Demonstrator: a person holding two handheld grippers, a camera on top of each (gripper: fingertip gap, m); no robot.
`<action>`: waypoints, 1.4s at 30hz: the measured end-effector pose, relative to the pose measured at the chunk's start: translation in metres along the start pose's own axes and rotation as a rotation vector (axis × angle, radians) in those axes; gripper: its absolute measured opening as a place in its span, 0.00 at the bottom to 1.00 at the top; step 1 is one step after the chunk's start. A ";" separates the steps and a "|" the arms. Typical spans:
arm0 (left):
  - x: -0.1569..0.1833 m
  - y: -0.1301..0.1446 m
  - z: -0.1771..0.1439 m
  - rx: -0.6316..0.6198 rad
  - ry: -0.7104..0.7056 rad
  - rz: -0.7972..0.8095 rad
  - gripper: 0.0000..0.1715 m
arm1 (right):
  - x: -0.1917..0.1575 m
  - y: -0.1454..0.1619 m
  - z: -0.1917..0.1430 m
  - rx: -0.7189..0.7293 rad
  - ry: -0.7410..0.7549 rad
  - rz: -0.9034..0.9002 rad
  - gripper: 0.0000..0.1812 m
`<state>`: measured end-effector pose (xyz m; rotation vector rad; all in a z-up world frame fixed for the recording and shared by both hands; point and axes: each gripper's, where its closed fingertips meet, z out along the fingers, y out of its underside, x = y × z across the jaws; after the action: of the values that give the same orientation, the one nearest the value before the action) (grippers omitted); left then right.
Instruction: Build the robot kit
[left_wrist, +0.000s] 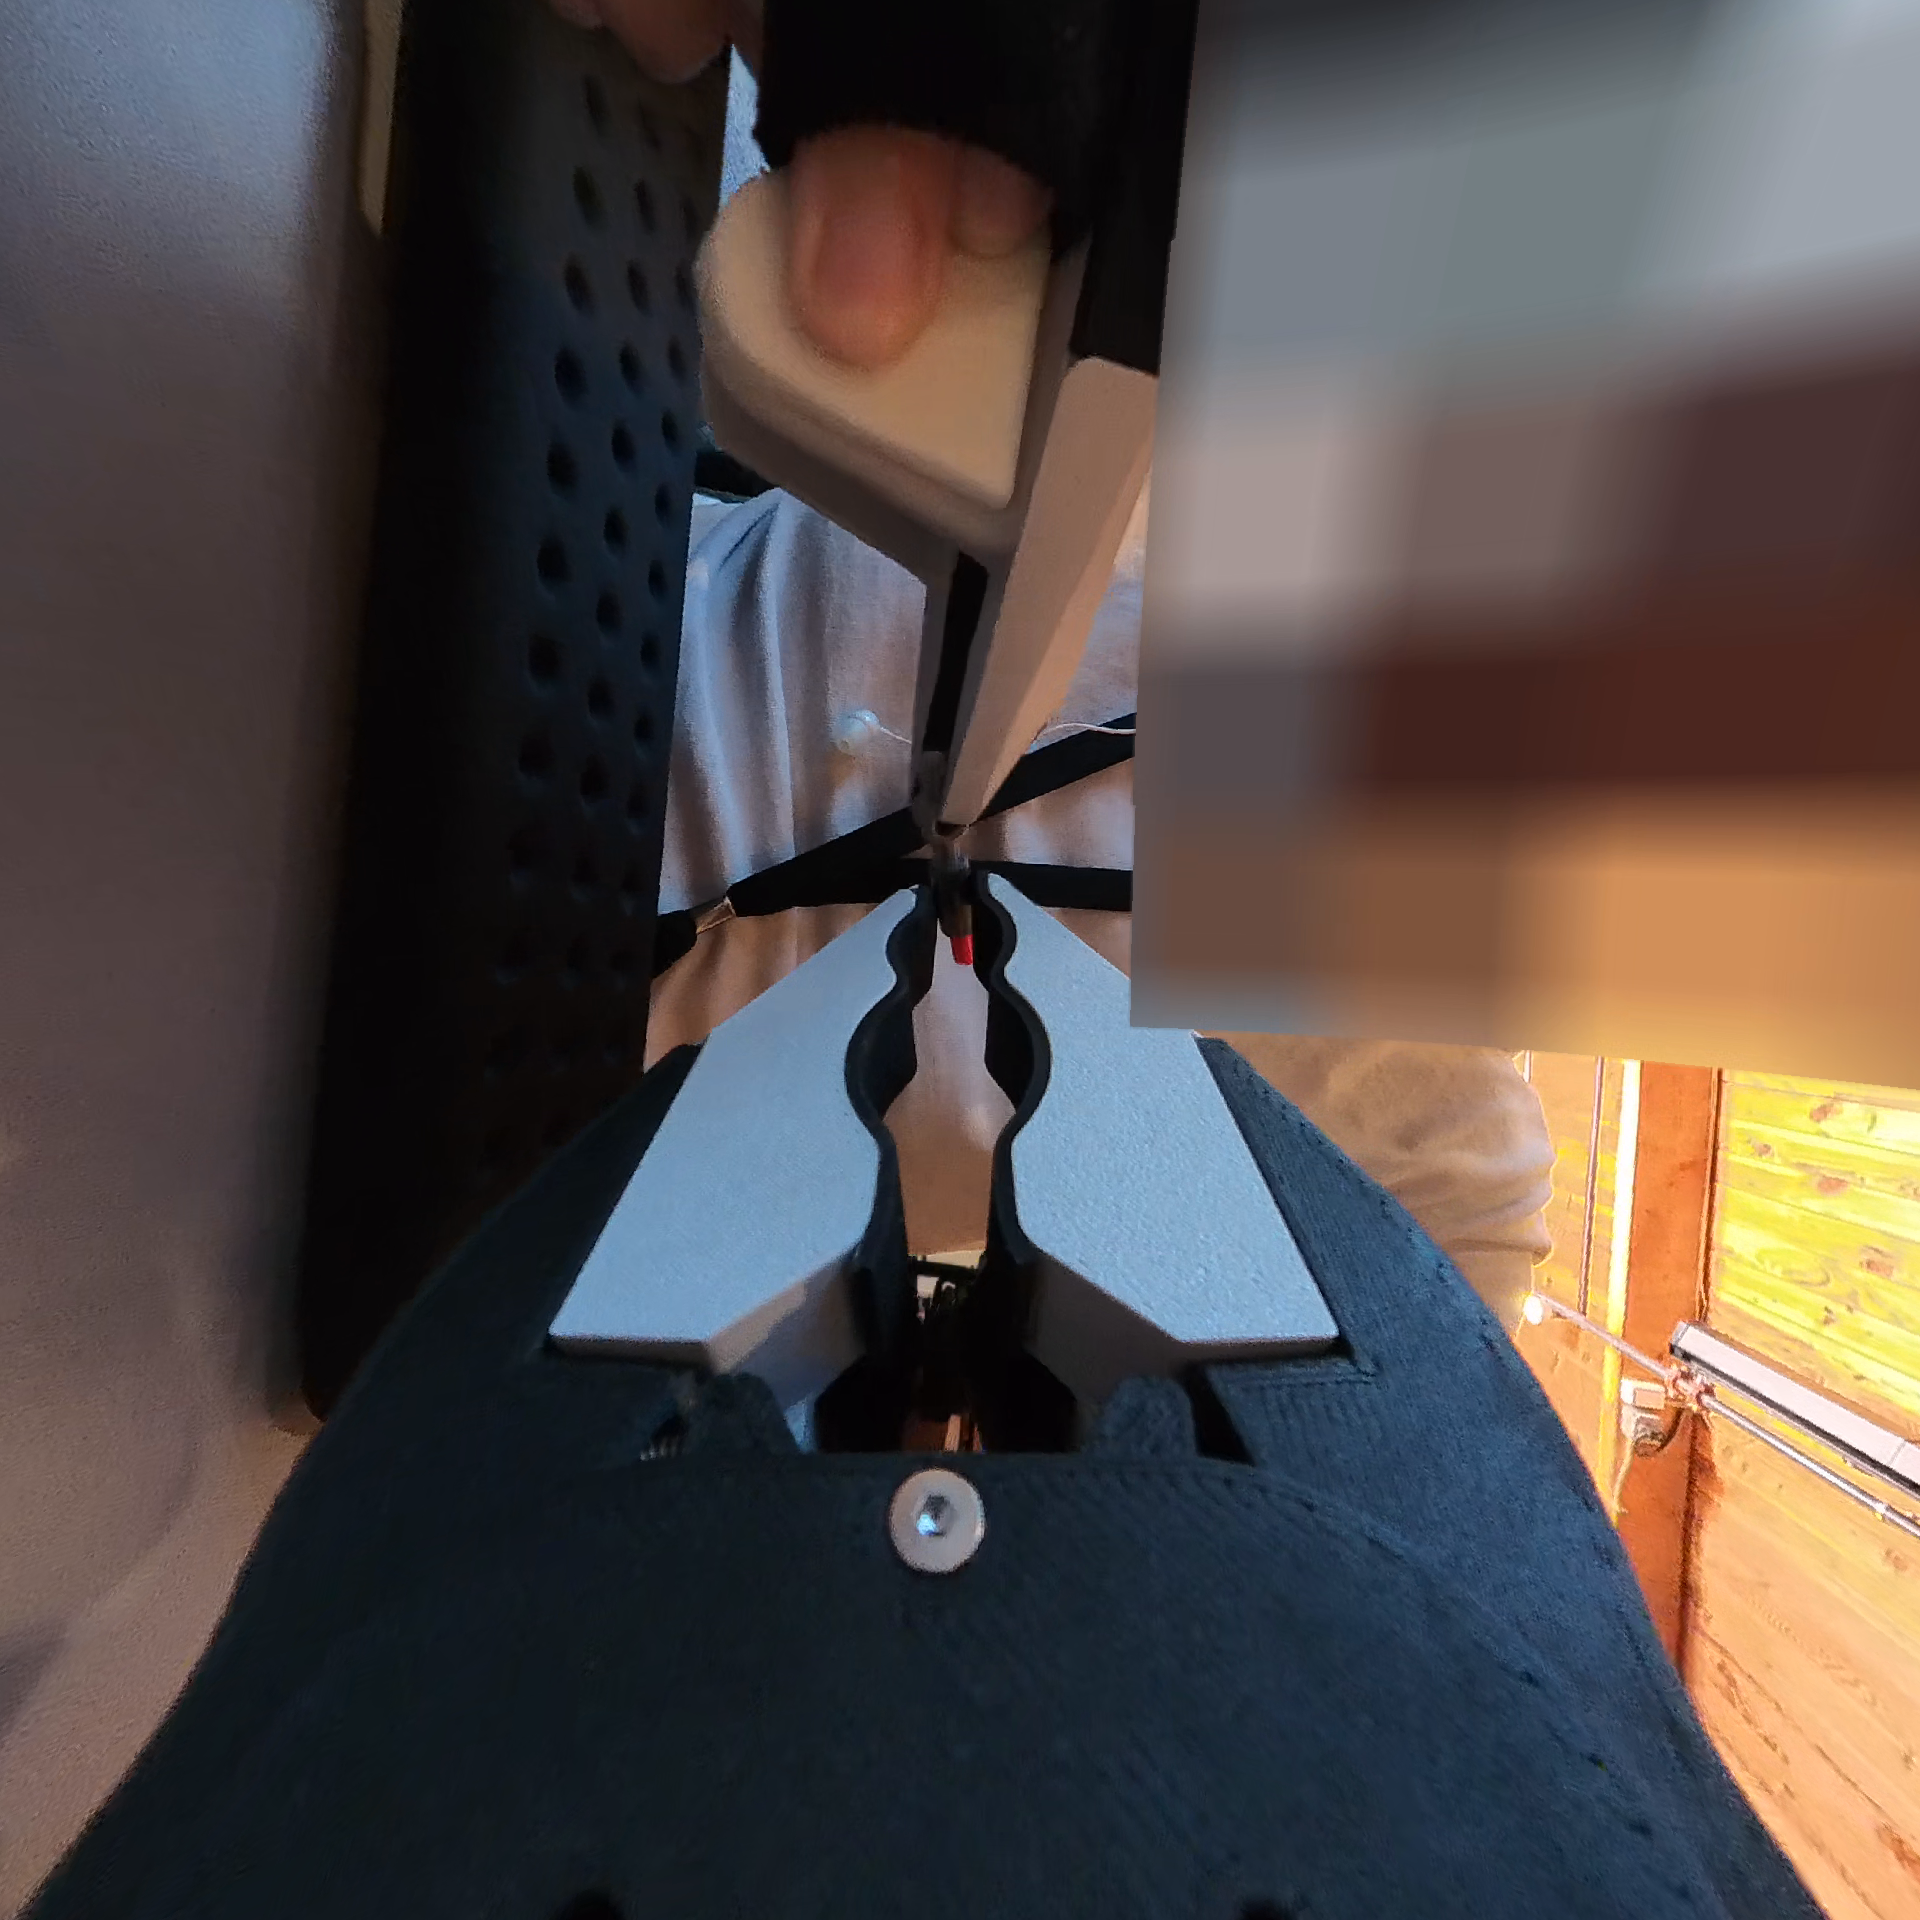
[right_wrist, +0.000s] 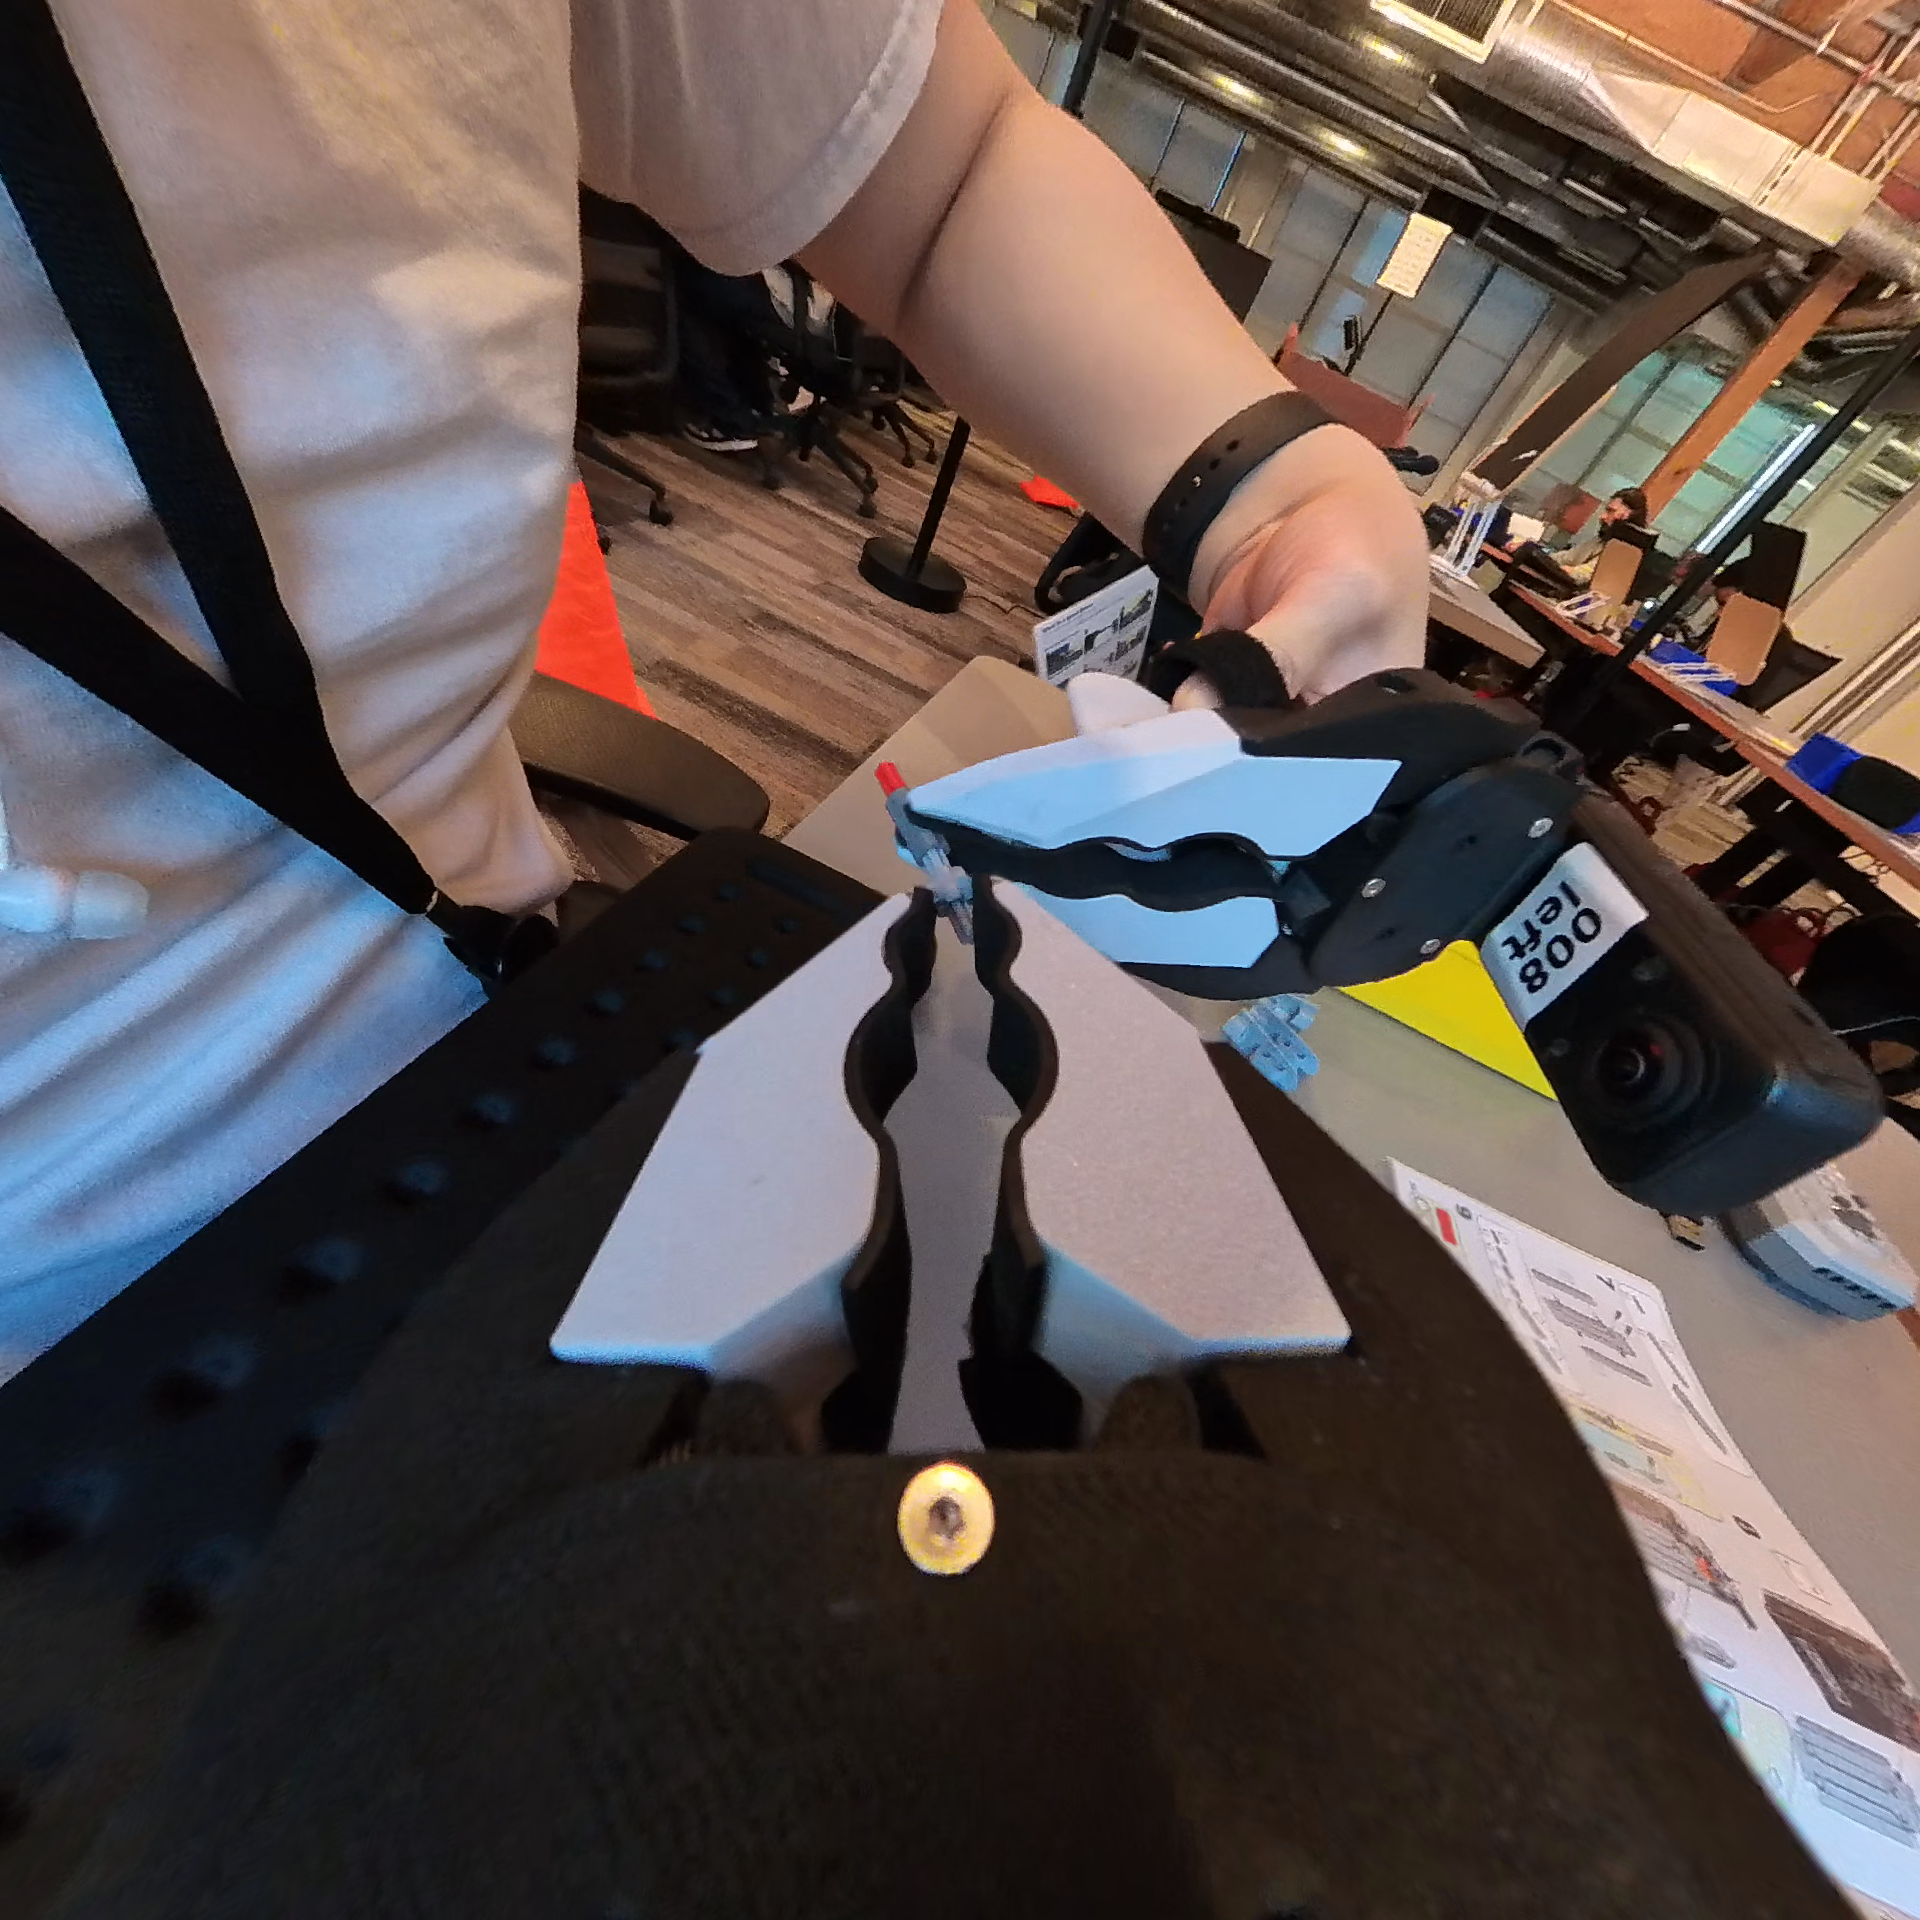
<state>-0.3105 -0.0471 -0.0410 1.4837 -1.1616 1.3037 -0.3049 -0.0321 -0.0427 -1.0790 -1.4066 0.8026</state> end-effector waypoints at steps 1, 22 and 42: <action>-0.001 0.000 0.000 -0.001 -0.003 0.001 0.02 | -0.001 0.001 0.000 -0.005 -0.006 0.004 0.04; -0.003 -0.002 0.007 -0.024 0.020 -0.029 0.02 | -0.005 0.002 -0.002 -0.001 -0.049 -0.001 0.04; -0.008 -0.002 0.013 -0.090 0.031 -0.049 0.02 | -0.010 0.007 -0.003 -0.008 -0.104 0.048 0.04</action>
<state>-0.3060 -0.0588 -0.0501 1.4136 -1.1427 1.2215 -0.3015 -0.0394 -0.0523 -1.0934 -1.4763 0.8995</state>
